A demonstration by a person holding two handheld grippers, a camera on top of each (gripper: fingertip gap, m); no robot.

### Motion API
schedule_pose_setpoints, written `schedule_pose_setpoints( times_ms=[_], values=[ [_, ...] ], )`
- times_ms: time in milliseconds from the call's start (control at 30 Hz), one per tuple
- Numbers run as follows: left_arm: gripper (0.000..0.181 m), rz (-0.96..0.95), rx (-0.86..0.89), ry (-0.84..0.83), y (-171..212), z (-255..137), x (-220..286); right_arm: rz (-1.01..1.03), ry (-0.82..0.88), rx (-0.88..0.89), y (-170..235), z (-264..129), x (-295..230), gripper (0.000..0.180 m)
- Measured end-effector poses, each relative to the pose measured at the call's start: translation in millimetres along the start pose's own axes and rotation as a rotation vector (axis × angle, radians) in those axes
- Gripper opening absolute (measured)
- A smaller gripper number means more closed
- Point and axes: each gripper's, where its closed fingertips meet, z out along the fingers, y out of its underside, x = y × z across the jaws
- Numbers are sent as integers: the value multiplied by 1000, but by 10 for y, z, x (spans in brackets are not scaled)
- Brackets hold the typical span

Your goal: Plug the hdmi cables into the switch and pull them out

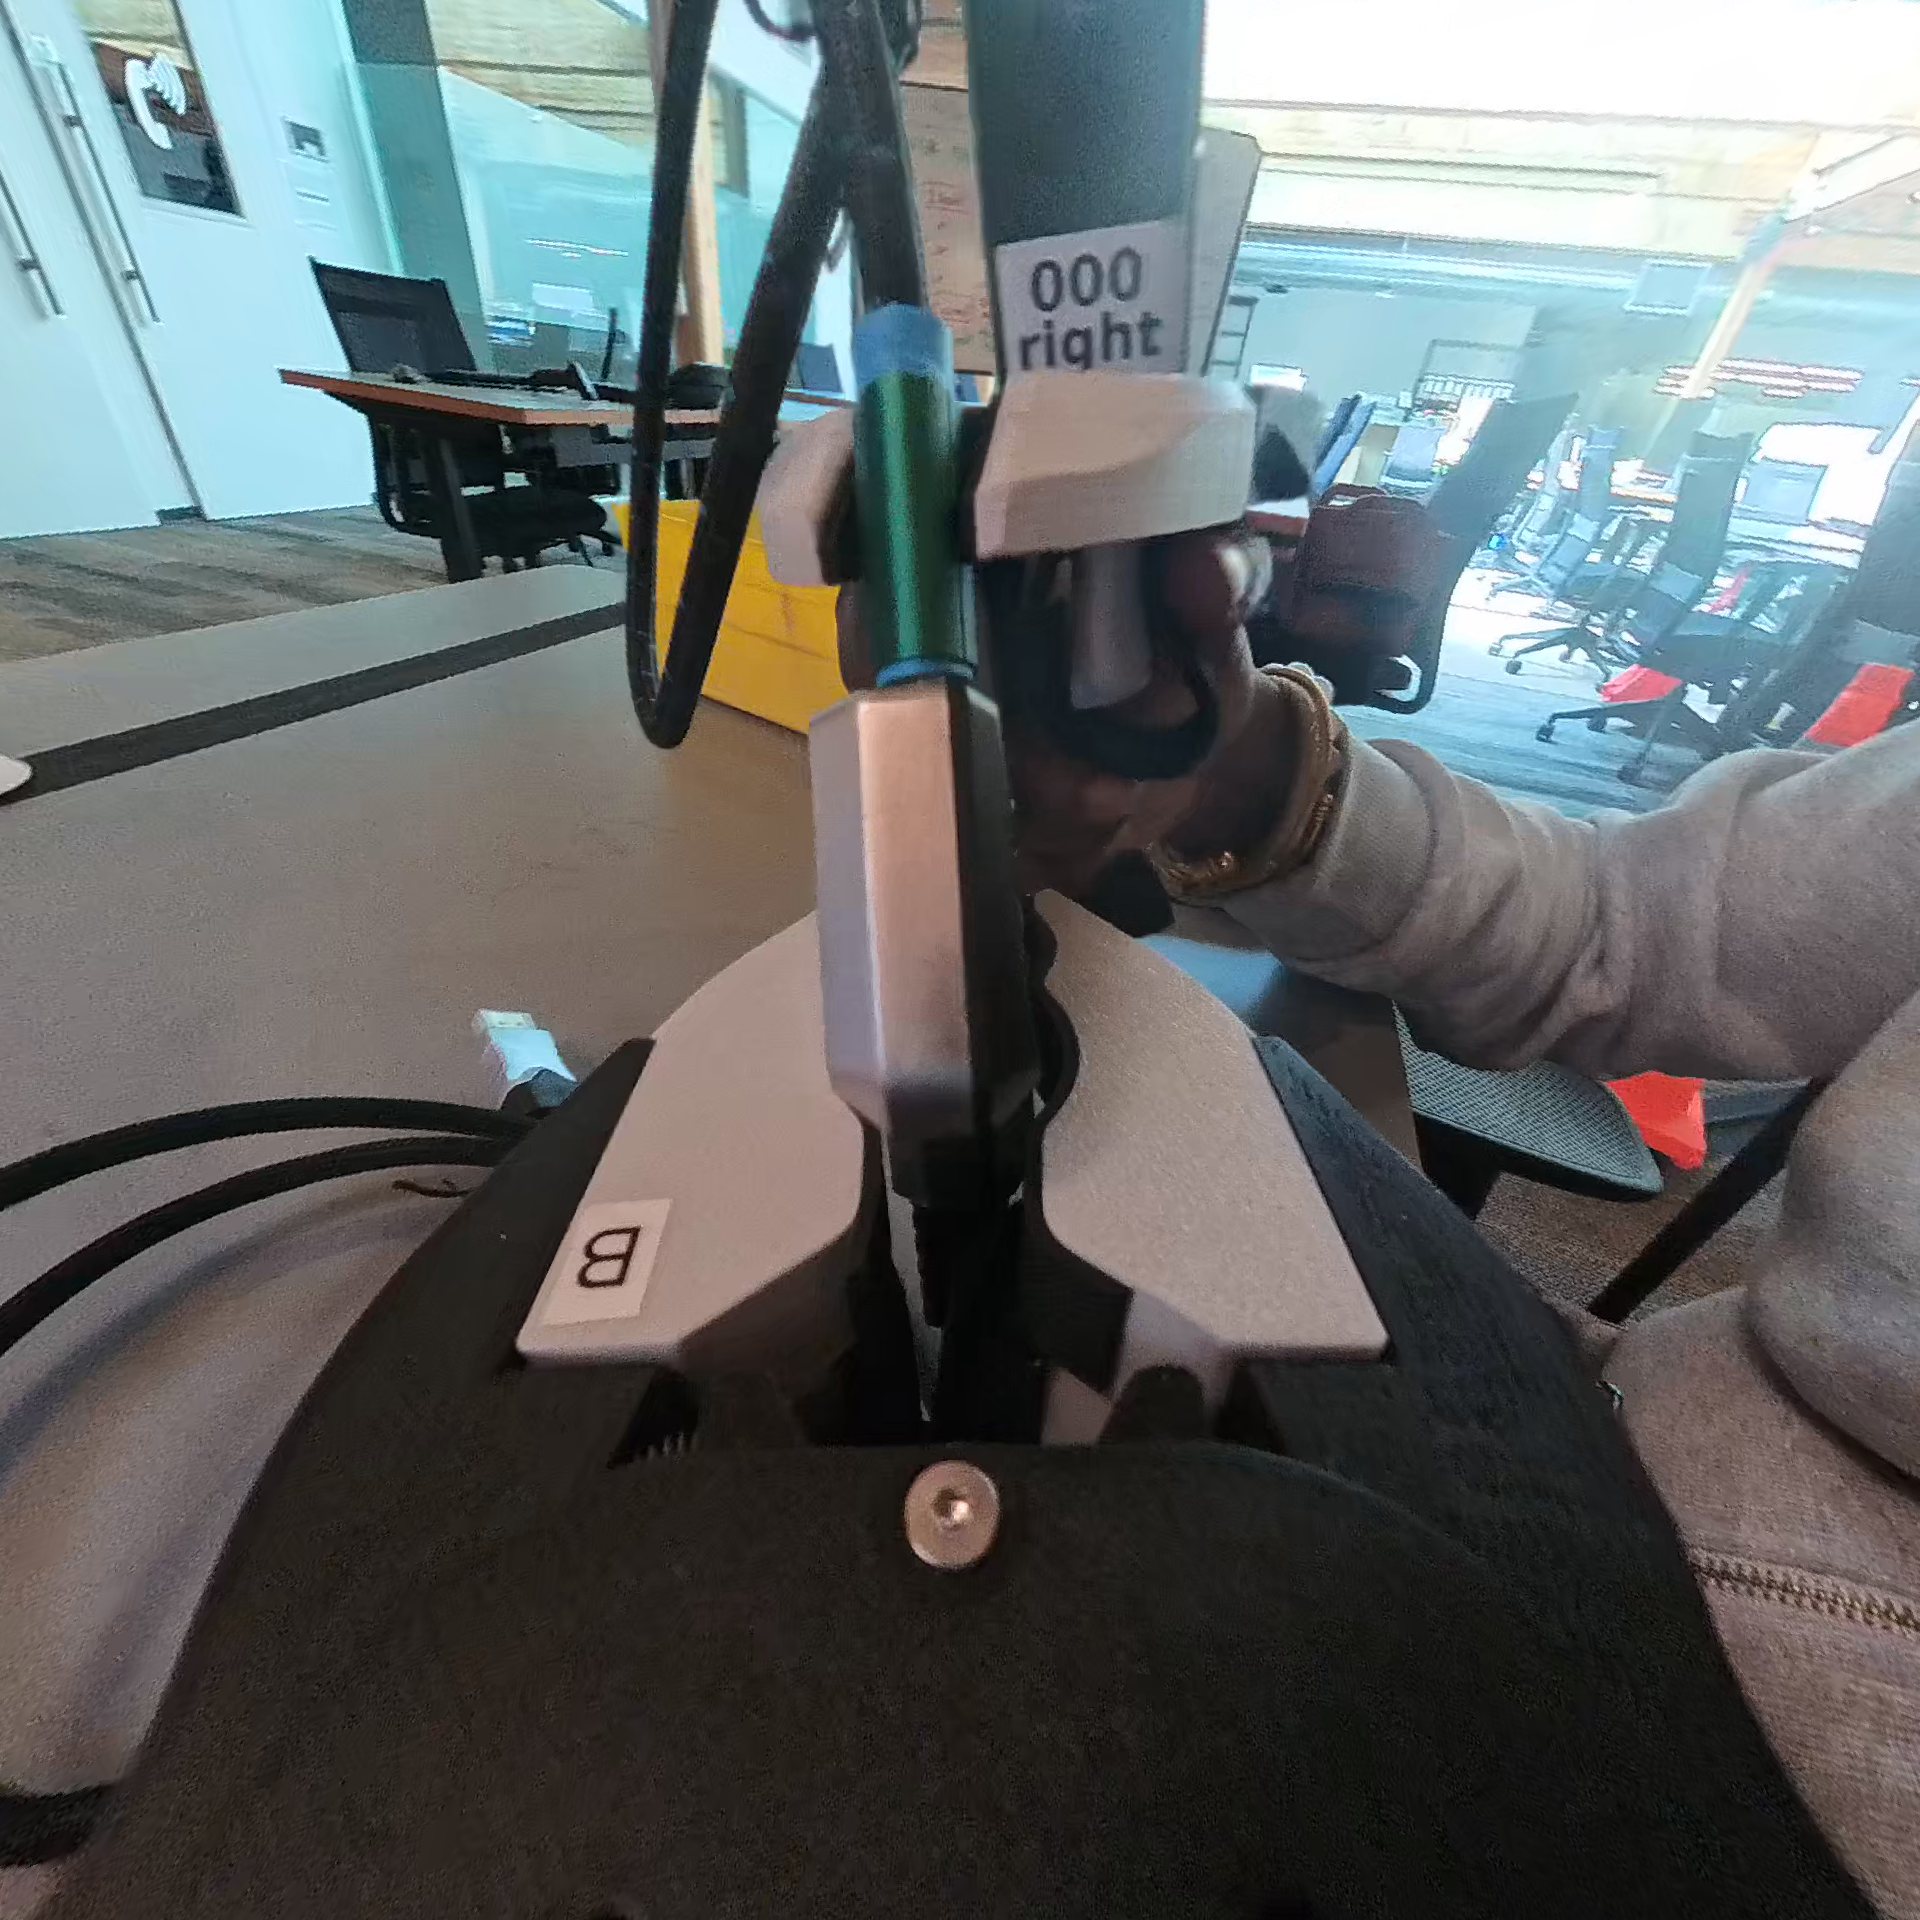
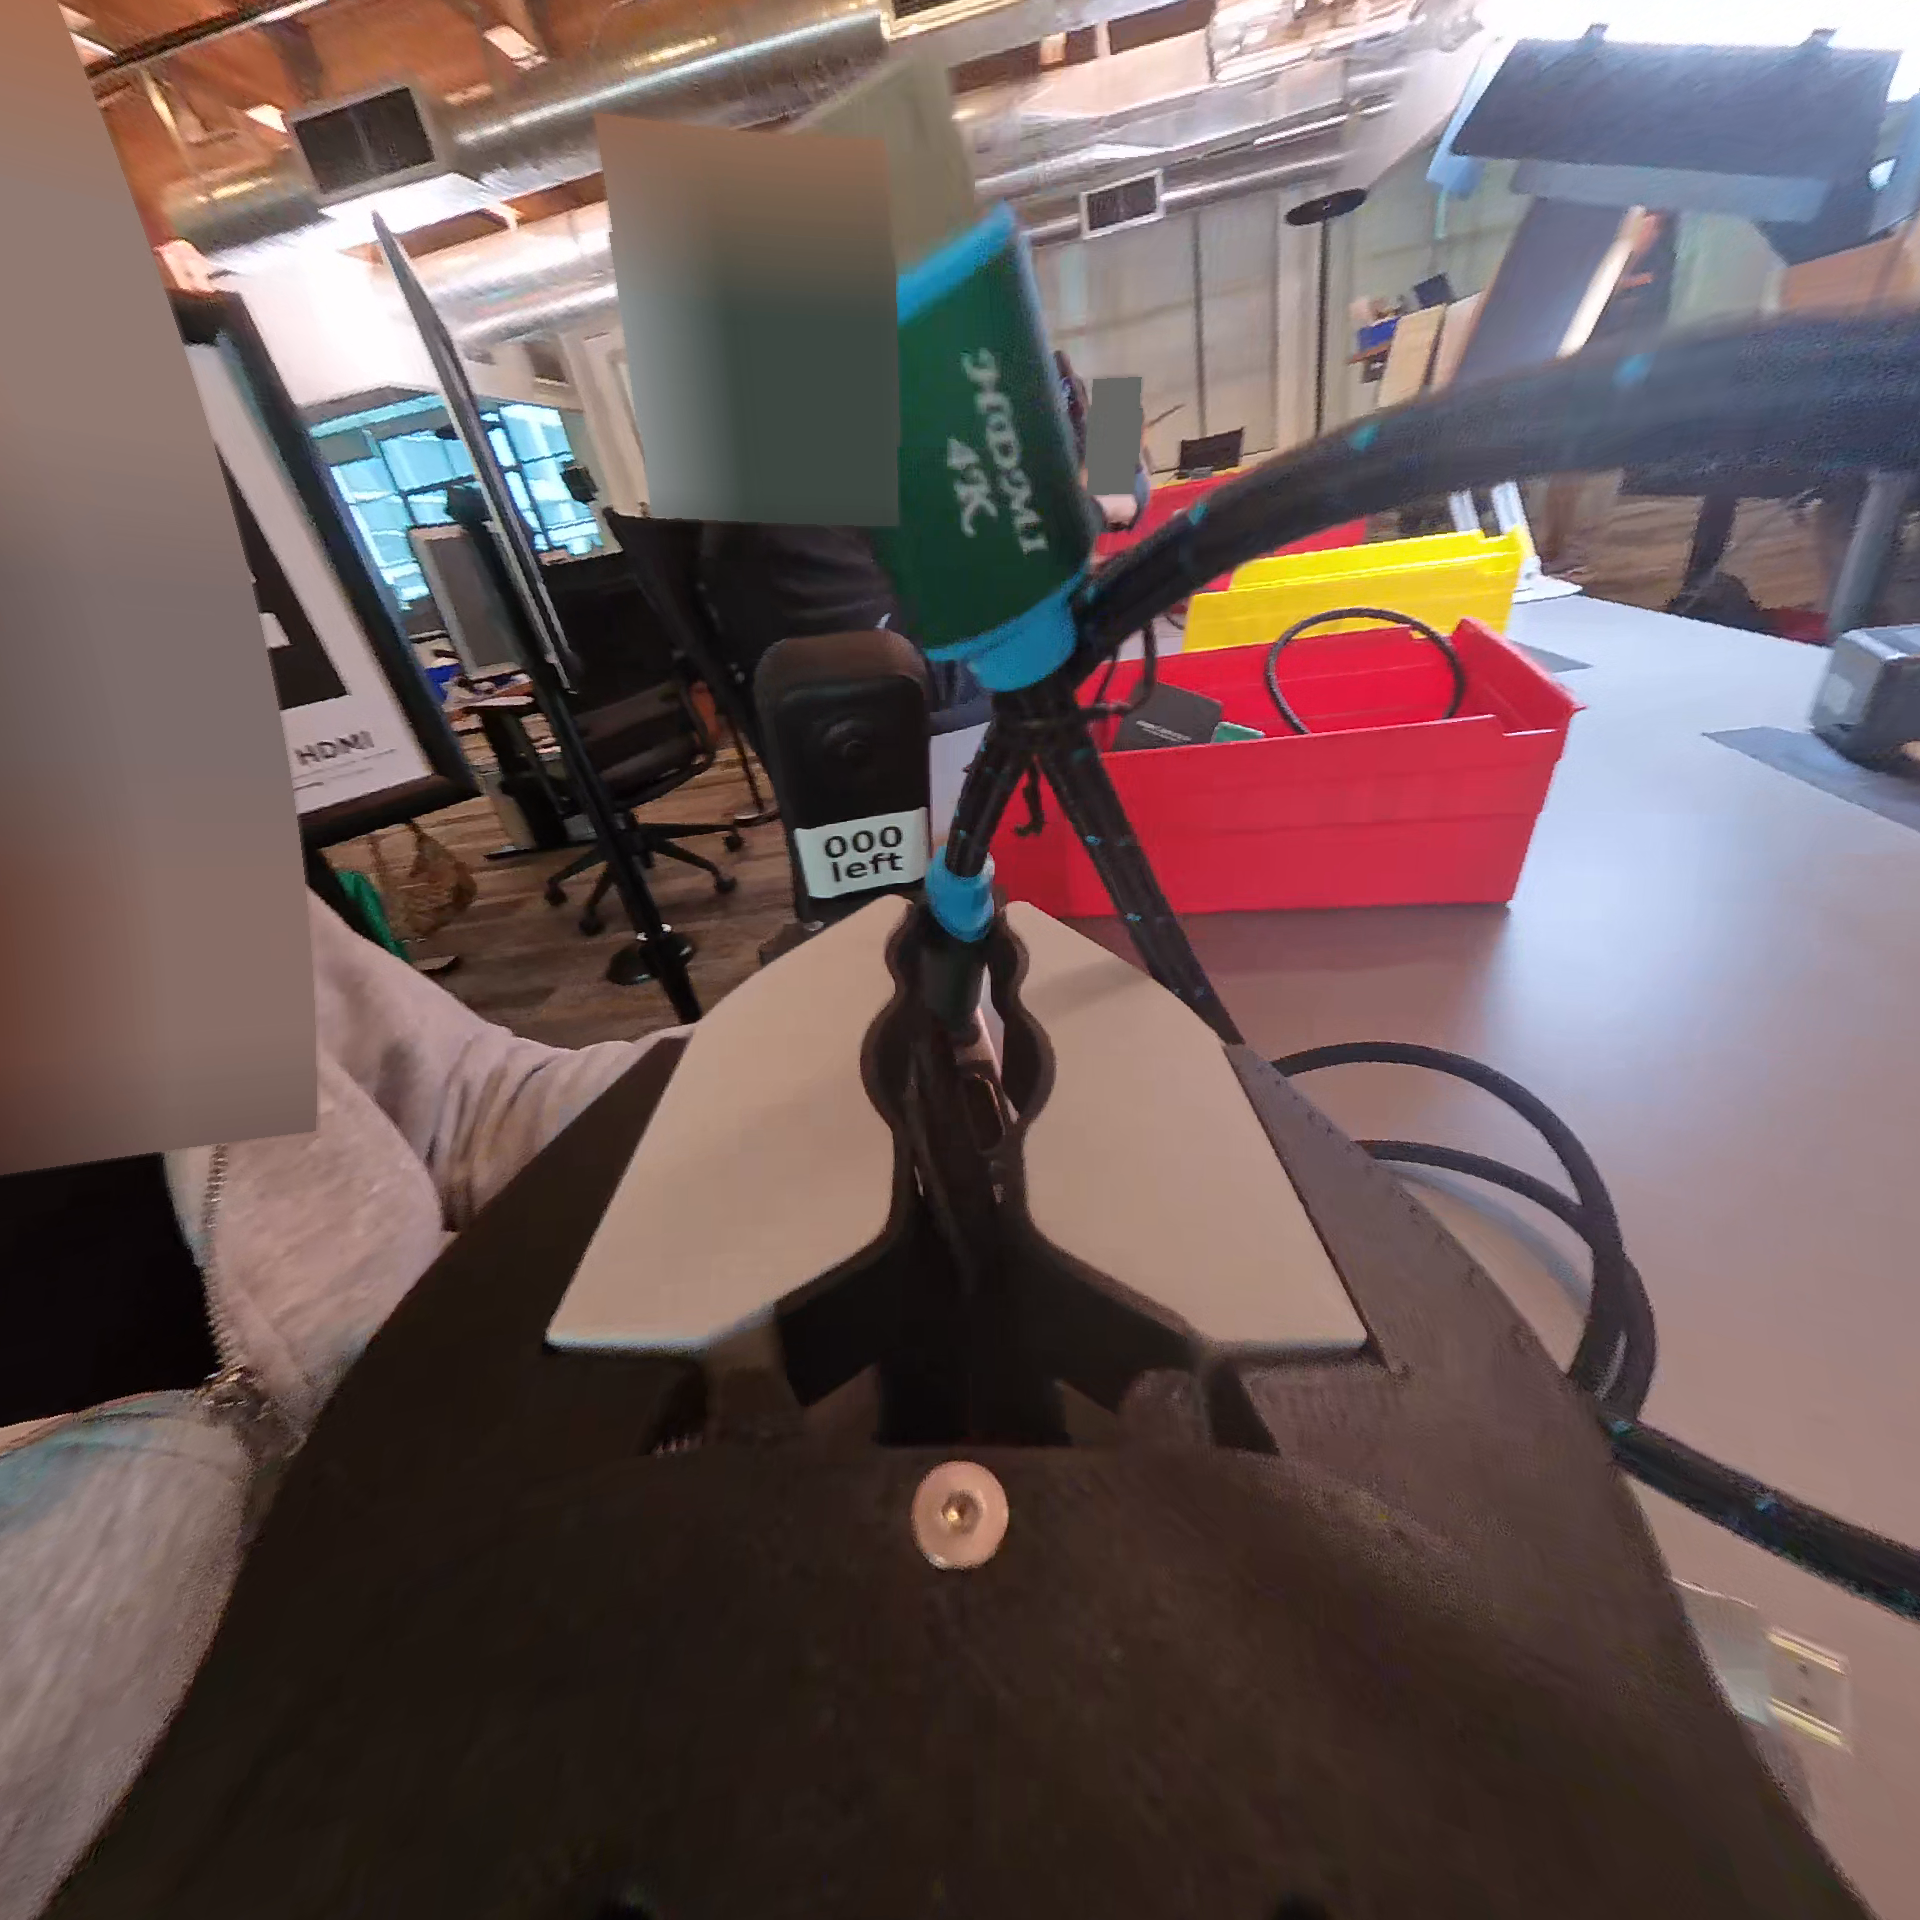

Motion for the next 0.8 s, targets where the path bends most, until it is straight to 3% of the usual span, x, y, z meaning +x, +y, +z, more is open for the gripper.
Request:
schedule_pose_setpoints(
  times_ms=[200,433,800],
  values=[
    [24,-54,184,15,-234,-157,-36,31,1,26,-51,-73,44,12],
    [21,-19,203,-5,-257,-152,-30,31,-9,20,-45,-74,32,12],
    [21,-115,256,15,-332,-198,-68,58,32,178,-148,-39,95,11]
  ],
)
